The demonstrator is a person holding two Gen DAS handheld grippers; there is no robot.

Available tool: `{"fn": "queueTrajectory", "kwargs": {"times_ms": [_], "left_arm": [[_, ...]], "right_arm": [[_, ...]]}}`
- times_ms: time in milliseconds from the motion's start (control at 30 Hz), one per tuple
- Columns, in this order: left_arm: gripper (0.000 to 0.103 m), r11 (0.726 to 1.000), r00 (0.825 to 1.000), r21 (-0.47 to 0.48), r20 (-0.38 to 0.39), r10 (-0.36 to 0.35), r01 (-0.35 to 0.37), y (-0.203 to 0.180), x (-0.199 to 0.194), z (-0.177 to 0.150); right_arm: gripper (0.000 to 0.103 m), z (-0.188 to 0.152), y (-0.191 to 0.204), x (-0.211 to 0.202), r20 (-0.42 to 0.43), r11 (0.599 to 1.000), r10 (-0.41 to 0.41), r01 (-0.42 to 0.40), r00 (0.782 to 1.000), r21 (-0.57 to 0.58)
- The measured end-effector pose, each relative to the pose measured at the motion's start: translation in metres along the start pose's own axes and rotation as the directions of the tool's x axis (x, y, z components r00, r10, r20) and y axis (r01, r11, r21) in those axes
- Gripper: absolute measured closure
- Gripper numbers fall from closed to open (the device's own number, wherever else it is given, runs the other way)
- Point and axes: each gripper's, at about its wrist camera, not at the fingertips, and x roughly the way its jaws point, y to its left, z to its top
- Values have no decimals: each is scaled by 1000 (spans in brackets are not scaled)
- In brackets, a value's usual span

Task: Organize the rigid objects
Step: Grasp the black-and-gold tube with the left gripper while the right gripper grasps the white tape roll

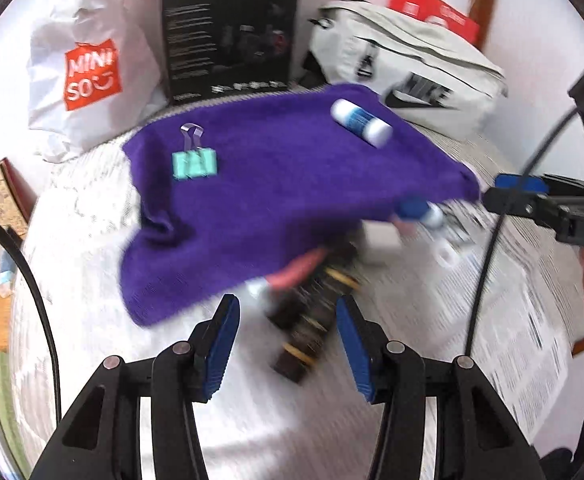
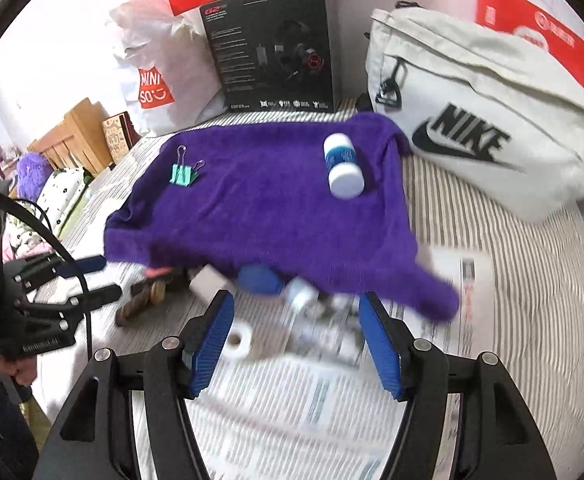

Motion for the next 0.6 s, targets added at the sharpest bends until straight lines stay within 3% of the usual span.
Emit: {"fn": "queueTrajectory", "kwargs": {"times_ms": [233,367,600], "left_arm": [[55,997,998,62,-44,46,-43,-12,21,-12],[54,998,997,49,-62,50,-47,-7,33,-15],[73,999,999,45,-49,20,-18,-2,31,-14]], "right_arm": [[39,-33,4,-6,-25,999,9,-8,1000,38],[39,-46,-1,-5,-43,998,3,0,999,66],[39,-60,-7,4,-80,996,-2,10,997,90]]}}
